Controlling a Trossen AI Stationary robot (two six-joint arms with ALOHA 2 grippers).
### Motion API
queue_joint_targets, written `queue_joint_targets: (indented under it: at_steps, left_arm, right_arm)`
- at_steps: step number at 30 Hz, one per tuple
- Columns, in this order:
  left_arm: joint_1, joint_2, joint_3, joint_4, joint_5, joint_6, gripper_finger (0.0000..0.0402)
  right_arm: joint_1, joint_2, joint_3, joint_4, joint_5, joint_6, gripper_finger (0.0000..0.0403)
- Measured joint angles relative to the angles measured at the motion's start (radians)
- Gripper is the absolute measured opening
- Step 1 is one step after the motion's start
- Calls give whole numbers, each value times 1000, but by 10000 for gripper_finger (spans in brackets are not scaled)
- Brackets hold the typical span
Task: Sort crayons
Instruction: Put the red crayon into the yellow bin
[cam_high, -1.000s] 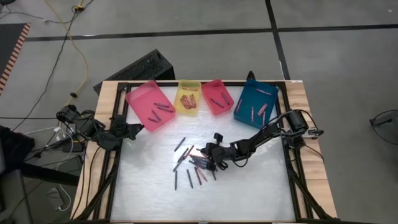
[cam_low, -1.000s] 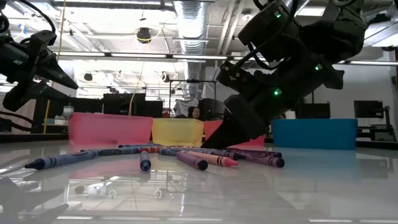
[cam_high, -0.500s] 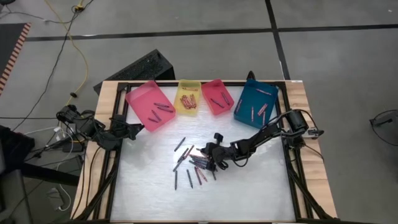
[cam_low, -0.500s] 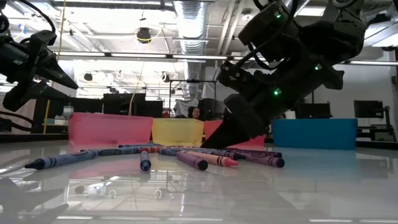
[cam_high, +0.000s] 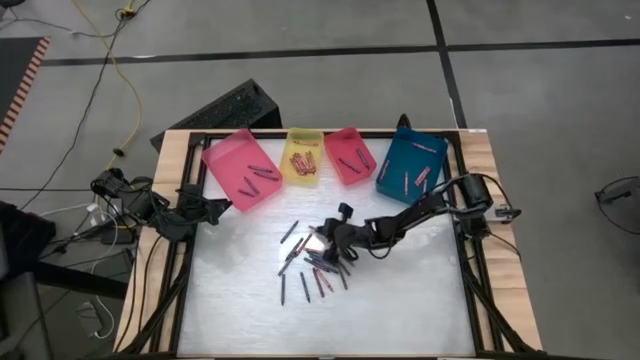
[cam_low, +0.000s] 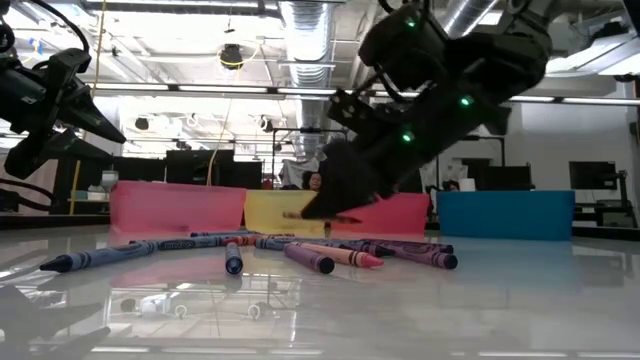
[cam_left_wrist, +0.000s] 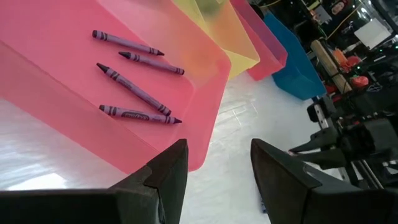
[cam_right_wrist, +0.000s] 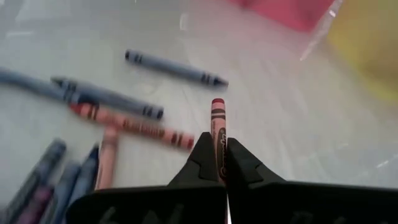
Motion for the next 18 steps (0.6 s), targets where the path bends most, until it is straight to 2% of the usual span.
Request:
queue_joint_targets:
  at_steps: [5,18]
  left_arm:
    - [0,0,0,0,1,0,165]
    - [0,0,0,2,4,28,165]
  right_arm:
    - [-39,0,55,0,0,-31,6]
    - [-192,-3,312,5,-1,-288,6]
